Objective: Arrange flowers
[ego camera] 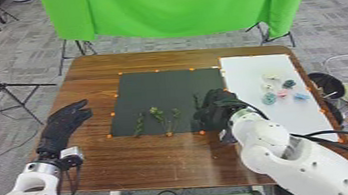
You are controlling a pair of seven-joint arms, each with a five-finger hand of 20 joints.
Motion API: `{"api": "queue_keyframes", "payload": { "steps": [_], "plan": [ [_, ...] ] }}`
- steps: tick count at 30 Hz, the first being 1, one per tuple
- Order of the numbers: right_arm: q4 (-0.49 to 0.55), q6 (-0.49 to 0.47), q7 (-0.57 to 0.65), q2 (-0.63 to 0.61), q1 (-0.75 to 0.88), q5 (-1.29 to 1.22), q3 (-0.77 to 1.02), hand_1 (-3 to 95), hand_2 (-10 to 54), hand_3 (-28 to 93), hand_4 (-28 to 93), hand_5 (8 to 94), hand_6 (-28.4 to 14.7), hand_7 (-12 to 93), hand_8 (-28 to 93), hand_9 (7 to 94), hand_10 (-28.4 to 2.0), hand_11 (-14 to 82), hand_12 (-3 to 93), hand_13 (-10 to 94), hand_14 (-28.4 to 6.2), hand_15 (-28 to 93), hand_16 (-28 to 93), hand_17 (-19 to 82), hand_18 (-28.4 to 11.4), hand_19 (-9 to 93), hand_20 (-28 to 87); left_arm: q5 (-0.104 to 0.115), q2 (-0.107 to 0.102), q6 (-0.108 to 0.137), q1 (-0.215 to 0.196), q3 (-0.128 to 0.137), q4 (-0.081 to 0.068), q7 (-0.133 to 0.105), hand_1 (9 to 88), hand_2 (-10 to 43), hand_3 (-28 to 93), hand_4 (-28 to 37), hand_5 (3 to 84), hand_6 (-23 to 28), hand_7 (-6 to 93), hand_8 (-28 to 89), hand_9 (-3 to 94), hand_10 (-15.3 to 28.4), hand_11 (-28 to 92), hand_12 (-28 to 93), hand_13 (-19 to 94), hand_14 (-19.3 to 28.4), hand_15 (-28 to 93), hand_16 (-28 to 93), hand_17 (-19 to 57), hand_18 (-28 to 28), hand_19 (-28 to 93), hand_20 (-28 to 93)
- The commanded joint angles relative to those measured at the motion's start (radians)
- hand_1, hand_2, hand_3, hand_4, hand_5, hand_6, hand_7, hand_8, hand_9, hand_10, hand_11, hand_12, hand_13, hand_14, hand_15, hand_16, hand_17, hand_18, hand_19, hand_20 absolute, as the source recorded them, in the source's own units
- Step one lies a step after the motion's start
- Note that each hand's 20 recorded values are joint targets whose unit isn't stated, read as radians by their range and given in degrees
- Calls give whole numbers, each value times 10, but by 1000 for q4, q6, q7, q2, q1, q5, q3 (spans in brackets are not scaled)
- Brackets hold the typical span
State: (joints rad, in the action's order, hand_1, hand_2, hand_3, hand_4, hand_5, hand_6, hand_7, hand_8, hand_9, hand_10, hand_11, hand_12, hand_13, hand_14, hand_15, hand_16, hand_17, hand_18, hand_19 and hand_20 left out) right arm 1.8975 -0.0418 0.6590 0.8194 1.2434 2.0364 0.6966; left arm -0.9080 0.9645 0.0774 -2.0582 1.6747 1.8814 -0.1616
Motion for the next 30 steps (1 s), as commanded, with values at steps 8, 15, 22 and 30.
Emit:
{"api": "queue_keyframes", "payload": {
  "steps": [8, 15, 22, 30],
  "plan": [
    [83, -71, -15, -67, 29, -34, 50, 254, -95, 646, -28, 601, 4, 128, -75, 746, -167, 129, 177, 935, -36, 475, 325, 661, -101, 930, 387, 2, 4, 0, -14, 6, 5, 3, 278, -95, 700, -207, 494, -15, 174, -82, 481, 125, 206, 140, 370, 157, 181, 14, 60, 126, 106, 184],
    [104, -67, -41, -88, 39, -51, 62, 256, -95, 649, -29, 603, 5, 129, -76, 747, -166, 129, 177, 935, -37, 476, 323, 660, -101, 931, 383, 2, 4, 0, -13, 4, 5, 6, 278, -94, 700, -207, 495, -13, 172, -81, 481, 126, 206, 140, 370, 157, 182, 14, 59, 127, 107, 184],
    [172, 8, -89, -98, 77, -64, 140, 258, -95, 649, -28, 608, 4, 134, -75, 755, -163, 133, 179, 937, -36, 484, 320, 662, -102, 932, 385, 0, 4, -2, -13, 1, 5, 8, 278, -93, 699, -207, 496, -13, 171, -81, 480, 126, 206, 141, 370, 157, 182, 14, 59, 126, 107, 184],
    [220, 98, -107, -117, 124, -33, 286, 249, -95, 647, -34, 595, -18, 136, -68, 724, -163, 136, 185, 936, -33, 491, 316, 665, -102, 932, 394, 0, 4, -5, -11, 0, 3, 8, 278, -93, 699, -206, 495, -13, 172, -80, 480, 125, 206, 140, 370, 157, 182, 13, 59, 127, 108, 184]
  ]
}}
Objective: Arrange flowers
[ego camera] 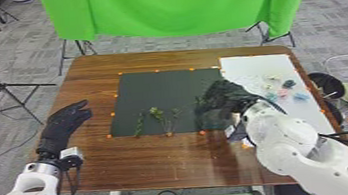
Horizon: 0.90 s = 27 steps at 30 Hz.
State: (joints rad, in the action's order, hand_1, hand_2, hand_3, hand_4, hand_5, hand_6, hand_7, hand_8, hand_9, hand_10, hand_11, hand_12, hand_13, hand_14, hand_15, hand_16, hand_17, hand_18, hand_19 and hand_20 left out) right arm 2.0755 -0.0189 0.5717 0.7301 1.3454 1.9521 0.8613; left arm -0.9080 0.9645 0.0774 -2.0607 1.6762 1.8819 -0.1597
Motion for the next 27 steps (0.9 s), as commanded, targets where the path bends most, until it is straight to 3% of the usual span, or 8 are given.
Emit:
{"api": "queue_keyframes", "payload": {
  "steps": [1, 13, 27],
  "plan": [
    [35, 72, -7, -35, 24, 71, 138, 248, -95, 648, -34, 589, -20, 134, -67, 716, -164, 135, 187, 934, -33, 492, 319, 662, -103, 932, 398, 1, 2, -6, -3, -4, 0, 4, 279, -93, 699, -206, 495, -13, 171, -80, 480, 125, 206, 140, 370, 157, 182, 14, 59, 127, 108, 184],
    [-112, -71, 77, -85, 114, 94, 254, 253, -95, 647, -37, 570, -18, 130, -60, 685, -168, 118, 187, 906, -41, 507, 317, 633, -114, 932, 421, 1, 6, -2, -5, -3, 2, -2, 278, -94, 700, -207, 497, -12, 170, -80, 480, 125, 207, 140, 370, 157, 182, 14, 59, 126, 108, 183],
    [-208, -103, 132, -91, 205, 109, 315, 260, -95, 653, -41, 569, -9, 141, -63, 682, -165, 119, 188, 903, -42, 508, 313, 627, -118, 932, 419, 1, 12, 1, -8, -2, 4, -2, 278, -93, 700, -205, 494, -11, 170, -80, 480, 126, 207, 140, 369, 157, 181, 14, 59, 126, 108, 183]
  ]
}}
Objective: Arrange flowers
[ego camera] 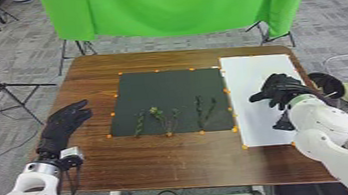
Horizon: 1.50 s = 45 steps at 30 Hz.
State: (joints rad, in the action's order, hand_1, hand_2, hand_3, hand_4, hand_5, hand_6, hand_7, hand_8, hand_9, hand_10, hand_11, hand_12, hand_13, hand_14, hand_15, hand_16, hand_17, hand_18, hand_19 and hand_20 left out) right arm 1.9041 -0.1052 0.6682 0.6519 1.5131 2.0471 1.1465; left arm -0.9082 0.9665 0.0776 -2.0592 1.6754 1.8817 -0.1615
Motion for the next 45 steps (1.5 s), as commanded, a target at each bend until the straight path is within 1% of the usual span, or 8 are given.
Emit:
{"api": "queue_keyframes", "payload": {
  "steps": [1, 12, 18, 29, 34, 37, 39, 45],
  "plan": [
    [-37, -13, 39, -13, 43, 15, 34, 262, -95, 653, -42, 569, -8, 142, -63, 682, -165, 119, 188, 903, -42, 508, 312, 627, -118, 932, 419, 0, 11, 0, -9, -1, 4, 1, 278, -93, 699, -206, 495, -11, 170, -80, 480, 126, 207, 140, 369, 157, 181, 14, 59, 126, 108, 183],
    [-45, 58, 77, -3, 73, -31, 28, 397, -95, 694, -78, 609, -9, 176, -77, 716, -154, 148, 187, 909, -36, 512, 307, 638, -108, 932, 398, 3, 16, -1, -17, 2, 6, -4, 277, -91, 698, -206, 496, -12, 171, -81, 482, 126, 207, 140, 370, 157, 182, 14, 58, 127, 110, 184],
    [-33, 124, 67, -6, 88, -59, 27, 517, -95, 617, -93, 735, -45, 171, 110, 802, -153, 161, 185, 935, -31, 487, 316, 662, -92, 921, 379, 3, 14, -4, -12, -1, 4, -4, 276, -92, 700, -206, 490, -2, 168, -80, 481, 126, 207, 140, 370, 158, 183, 13, 58, 127, 110, 183],
    [93, 287, -34, -34, 90, -46, 56, 614, -95, 594, -115, 818, -27, 197, 94, 907, -114, 61, 328, 937, -19, 523, 290, 689, -79, 907, 418, 7, 7, 0, -16, 2, 6, -2, 277, -91, 699, -208, 490, 10, 161, -75, 480, 126, 206, 139, 371, 157, 183, 13, 59, 126, 109, 182],
    [154, 287, -110, -29, -45, -74, -24, 615, -95, 596, -113, 823, -26, 198, 91, 911, -114, 55, 337, 937, -19, 526, 292, 691, -79, 909, 425, 9, -7, 12, -21, 38, 3, -7, 277, -92, 701, -207, 489, 11, 161, -74, 480, 126, 206, 139, 370, 157, 182, 12, 60, 126, 108, 182],
    [152, 246, -157, -10, -211, -104, -159, 611, -95, 597, -109, 823, -25, 198, 90, 912, -117, 53, 339, 937, -17, 527, 293, 690, -79, 910, 428, 12, -23, 38, -25, 81, -9, -10, 277, -92, 700, -209, 489, 12, 160, -75, 480, 126, 206, 139, 370, 157, 182, 12, 62, 124, 106, 180],
    [123, 224, -192, 25, -354, -131, -286, 610, -95, 597, -108, 823, -24, 198, 87, 912, -119, 52, 340, 937, -17, 527, 295, 690, -79, 910, 429, 53, -37, 77, -30, 108, -20, -19, 273, -88, 696, -215, 489, 11, 160, -75, 479, 126, 207, 139, 371, 157, 182, 11, 64, 122, 103, 179],
    [6, 173, -272, 221, -666, -176, -582, 607, -95, 595, -108, 821, -21, 202, 87, 911, -119, 49, 340, 937, -16, 529, 298, 689, -79, 912, 432, 184, -46, 247, -3, 127, -48, -54, 170, 181, 628, -283, 517, 6, 158, -79, 506, 137, 205, 133, 385, 156, 194, 4, 71, 112, 108, 179]
  ]
}}
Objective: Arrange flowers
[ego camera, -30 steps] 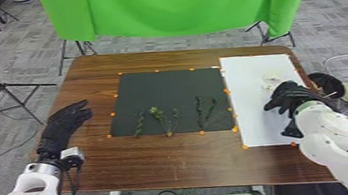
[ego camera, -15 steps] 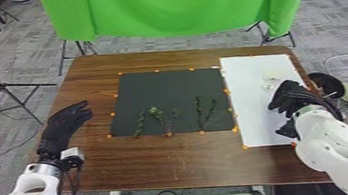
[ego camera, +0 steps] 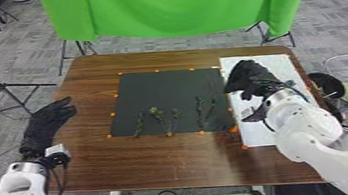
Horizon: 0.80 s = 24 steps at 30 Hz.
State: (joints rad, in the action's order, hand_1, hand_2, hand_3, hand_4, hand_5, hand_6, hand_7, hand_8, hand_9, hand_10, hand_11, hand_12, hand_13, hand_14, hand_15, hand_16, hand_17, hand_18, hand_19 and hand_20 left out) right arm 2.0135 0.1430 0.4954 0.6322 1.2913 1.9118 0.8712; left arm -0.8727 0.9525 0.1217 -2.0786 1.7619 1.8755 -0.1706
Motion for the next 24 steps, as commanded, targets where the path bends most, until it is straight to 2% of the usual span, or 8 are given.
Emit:
{"api": "queue_keyframes", "payload": {
  "steps": [1, 2, 4, 6, 14, 16, 17, 24],
  "plan": [
    [-130, -86, -111, 282, -466, -39, -332, 607, -95, 596, -108, 821, -20, 202, 86, 911, -118, 49, 340, 937, -16, 529, 298, 689, -80, 913, 433, 160, -27, 230, 15, 36, -38, -53, 167, 225, 612, -283, 520, 4, 159, -81, 512, 137, 206, 133, 388, 156, 199, 2, 73, 109, 109, 179],
    [-154, -82, -116, 318, -488, -30, -361, 606, -95, 595, -108, 821, -19, 203, 85, 911, -118, 49, 340, 937, -16, 530, 298, 689, -79, 914, 433, 168, -26, 253, 26, 21, -40, -64, 166, 258, 608, -283, 525, 2, 160, -81, 519, 139, 208, 132, 391, 156, 204, 0, 74, 106, 110, 179],
    [-201, -95, -125, 385, -516, -32, -403, 606, -95, 596, -108, 820, -19, 204, 83, 910, -119, 50, 341, 937, -16, 531, 299, 689, -80, 915, 433, 157, -18, 253, 40, 5, -46, -58, 189, 302, 605, -283, 535, 1, 164, -83, 529, 139, 212, 132, 398, 155, 211, -4, 79, 101, 112, 179],
    [-242, -104, -127, 445, -532, -26, -442, 605, -95, 596, -109, 819, -18, 205, 82, 910, -119, 49, 339, 937, -15, 532, 299, 689, -79, 916, 433, 166, -20, 273, 57, -30, -53, -66, 205, 317, 606, -283, 542, 2, 168, -84, 534, 139, 215, 131, 405, 155, 218, -6, 84, 99, 114, 180],
    [-414, -154, -204, 638, -570, 13, -546, 604, -95, 598, -115, 816, -16, 211, 75, 907, -122, 54, 334, 937, -15, 539, 300, 687, -83, 922, 433, 146, -18, 248, 116, -81, -65, -76, 207, 319, 630, -283, 548, 13, 173, -86, 542, 139, 221, 128, 416, 157, 235, -16, 88, 97, 120, 181],
    [-443, -167, -208, 670, -575, 19, -571, 605, -95, 598, -118, 815, -14, 214, 73, 905, -122, 55, 334, 937, -15, 541, 299, 686, -83, 925, 433, 136, -22, 237, 131, -91, -64, -73, 205, 315, 635, -283, 548, 13, 173, -86, 541, 139, 223, 128, 416, 157, 237, -17, 87, 97, 120, 181],
    [-455, -177, -217, 682, -575, 32, -579, 605, -95, 598, -118, 814, -14, 215, 72, 904, -123, 54, 332, 937, -15, 541, 298, 686, -83, 926, 432, 132, -29, 257, 133, -113, -43, -81, 205, 312, 638, -283, 548, 13, 173, -86, 541, 139, 223, 128, 417, 157, 237, -17, 87, 98, 121, 181],
    [-513, -238, -238, 729, -536, 98, -594, 604, -95, 598, -130, 809, -9, 221, 62, 897, -125, 57, 322, 937, -15, 543, 298, 684, -86, 930, 432, 121, -34, 243, 195, -183, -46, -82, 218, 292, 650, -283, 544, 12, 175, -86, 540, 139, 225, 129, 416, 157, 239, -20, 83, 100, 122, 180]
  ]
}}
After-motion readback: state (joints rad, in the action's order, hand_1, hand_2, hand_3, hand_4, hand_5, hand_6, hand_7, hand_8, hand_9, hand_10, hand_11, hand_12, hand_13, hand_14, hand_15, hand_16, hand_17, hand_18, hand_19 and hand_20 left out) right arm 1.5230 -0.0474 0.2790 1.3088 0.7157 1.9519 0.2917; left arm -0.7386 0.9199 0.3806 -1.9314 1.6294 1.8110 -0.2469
